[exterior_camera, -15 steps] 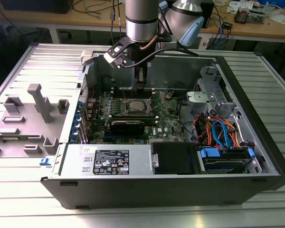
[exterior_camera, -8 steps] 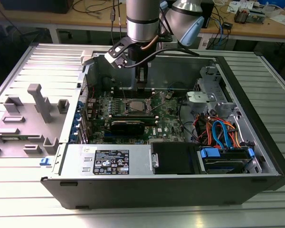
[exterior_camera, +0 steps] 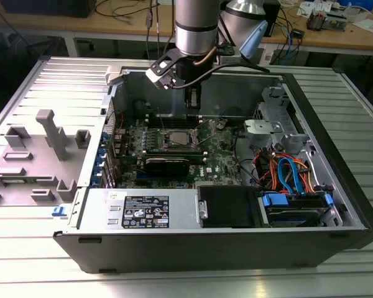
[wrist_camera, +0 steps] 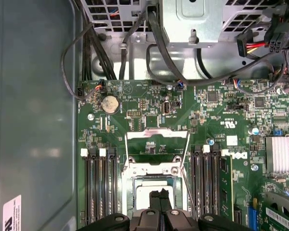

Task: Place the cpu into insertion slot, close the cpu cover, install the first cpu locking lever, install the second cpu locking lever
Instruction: 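Close the cpu cover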

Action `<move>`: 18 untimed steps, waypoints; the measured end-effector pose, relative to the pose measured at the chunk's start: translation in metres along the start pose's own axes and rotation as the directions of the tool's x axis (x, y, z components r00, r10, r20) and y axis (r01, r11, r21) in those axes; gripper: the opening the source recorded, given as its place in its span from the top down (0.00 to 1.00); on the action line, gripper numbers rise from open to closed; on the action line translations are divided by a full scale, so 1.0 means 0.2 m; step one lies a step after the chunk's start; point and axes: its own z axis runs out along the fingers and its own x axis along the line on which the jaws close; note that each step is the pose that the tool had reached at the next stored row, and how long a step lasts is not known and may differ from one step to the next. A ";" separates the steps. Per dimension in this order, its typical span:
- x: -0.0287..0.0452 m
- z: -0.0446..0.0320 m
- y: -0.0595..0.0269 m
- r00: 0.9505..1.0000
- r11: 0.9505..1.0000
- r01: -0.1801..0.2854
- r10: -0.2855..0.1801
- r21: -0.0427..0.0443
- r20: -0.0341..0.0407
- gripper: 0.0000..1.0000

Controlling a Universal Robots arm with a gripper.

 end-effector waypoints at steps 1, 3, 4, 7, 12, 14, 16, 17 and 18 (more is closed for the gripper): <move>0.000 0.000 0.002 1.000 1.000 0.000 0.000 0.000 0.000 0.89; 0.000 0.000 0.002 1.000 1.000 0.000 0.000 0.000 0.000 0.89; 0.000 0.000 0.003 1.000 1.000 0.000 0.000 0.000 0.000 0.89; 0.000 0.000 0.003 1.000 1.000 0.000 0.000 0.000 0.000 0.89; 0.001 -0.001 0.004 1.000 1.000 0.000 0.000 0.000 0.000 0.89; 0.000 -0.007 0.004 1.000 1.000 0.000 0.000 0.000 0.000 0.89; 0.000 -0.018 0.005 1.000 1.000 0.000 0.000 0.000 0.000 0.89; 0.000 -0.020 0.005 1.000 1.000 0.000 0.000 0.000 0.000 0.89; 0.000 -0.023 0.005 1.000 1.000 0.000 0.000 0.000 0.000 0.89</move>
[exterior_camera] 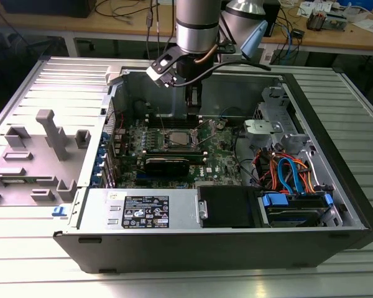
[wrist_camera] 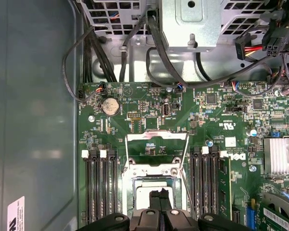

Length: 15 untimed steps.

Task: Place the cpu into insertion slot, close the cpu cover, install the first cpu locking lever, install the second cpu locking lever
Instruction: 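Close the cpu cover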

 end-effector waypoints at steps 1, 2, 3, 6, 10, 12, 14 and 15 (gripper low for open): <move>0.000 -0.001 0.000 1.000 1.000 0.000 0.000 0.000 0.000 0.89; 0.000 -0.002 0.000 1.000 1.000 0.000 0.000 0.000 0.000 0.89; 0.000 -0.003 0.000 1.000 1.000 0.000 0.000 0.000 0.000 0.89; 0.000 -0.006 0.000 1.000 1.000 0.000 0.000 0.000 0.000 0.89; 0.000 -0.007 0.002 1.000 1.000 0.000 0.000 0.000 0.000 0.89; 0.000 -0.007 0.006 1.000 1.000 0.000 0.000 0.000 0.000 0.89; 0.000 -0.007 0.009 1.000 1.000 0.000 0.000 0.000 0.000 0.89; 0.000 -0.007 0.010 1.000 1.000 0.000 0.000 0.000 0.000 0.89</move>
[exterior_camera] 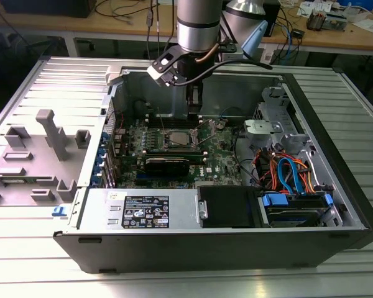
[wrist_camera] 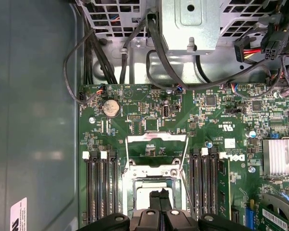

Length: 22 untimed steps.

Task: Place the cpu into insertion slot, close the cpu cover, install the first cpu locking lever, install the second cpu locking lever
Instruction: 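Close the cpu cover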

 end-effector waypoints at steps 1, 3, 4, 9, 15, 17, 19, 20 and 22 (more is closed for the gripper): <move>0.000 0.000 0.001 1.000 1.000 0.000 0.000 0.000 0.000 0.89; 0.000 0.000 0.002 1.000 1.000 0.000 0.000 0.000 0.000 0.89; 0.000 0.000 0.002 1.000 1.000 0.000 0.000 0.000 0.000 0.89; 0.000 0.000 0.003 1.000 1.000 0.000 0.000 0.000 0.000 0.89; 0.000 0.000 0.007 1.000 1.000 0.000 0.000 0.000 0.000 0.89; 0.000 0.000 0.018 1.000 1.000 0.000 0.000 0.000 0.000 0.89; 0.001 0.001 0.035 1.000 1.000 0.000 0.000 0.000 0.000 0.89; 0.001 0.001 0.039 1.000 1.000 0.000 0.000 0.000 0.000 0.89; 0.001 0.001 0.044 1.000 1.000 0.000 0.000 0.000 0.000 0.89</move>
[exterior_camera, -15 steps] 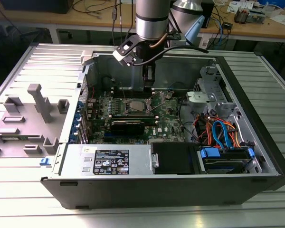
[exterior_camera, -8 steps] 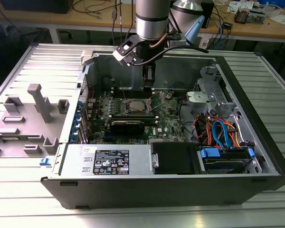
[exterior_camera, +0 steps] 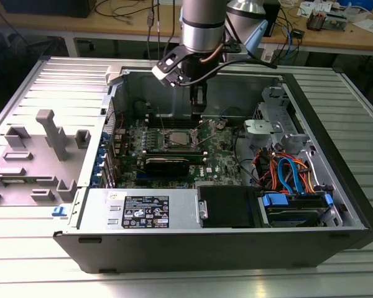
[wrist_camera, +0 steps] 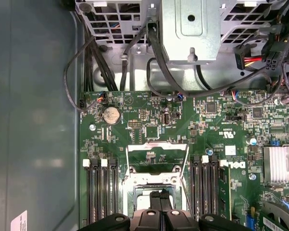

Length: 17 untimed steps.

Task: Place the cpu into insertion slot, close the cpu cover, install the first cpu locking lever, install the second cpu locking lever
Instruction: 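Close the cpu cover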

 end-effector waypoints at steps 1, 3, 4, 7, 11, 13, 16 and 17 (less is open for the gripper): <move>0.000 0.000 0.002 1.000 1.000 0.000 0.000 0.000 0.000 0.89; 0.000 0.000 0.004 1.000 1.000 0.000 0.000 0.000 0.000 0.89; 0.000 0.000 0.005 1.000 1.000 0.000 0.000 0.000 0.000 0.89; 0.000 0.000 0.007 1.000 1.000 0.000 0.000 0.000 0.000 0.89; 0.000 0.000 0.013 1.000 1.000 0.000 0.000 0.000 0.000 0.89; 0.000 0.000 0.016 1.000 1.000 0.000 0.000 0.000 0.000 0.89; 0.000 0.001 0.020 1.000 1.000 0.000 0.000 0.000 0.000 0.89; 0.000 0.001 0.024 1.000 1.000 0.000 0.000 0.000 0.000 0.89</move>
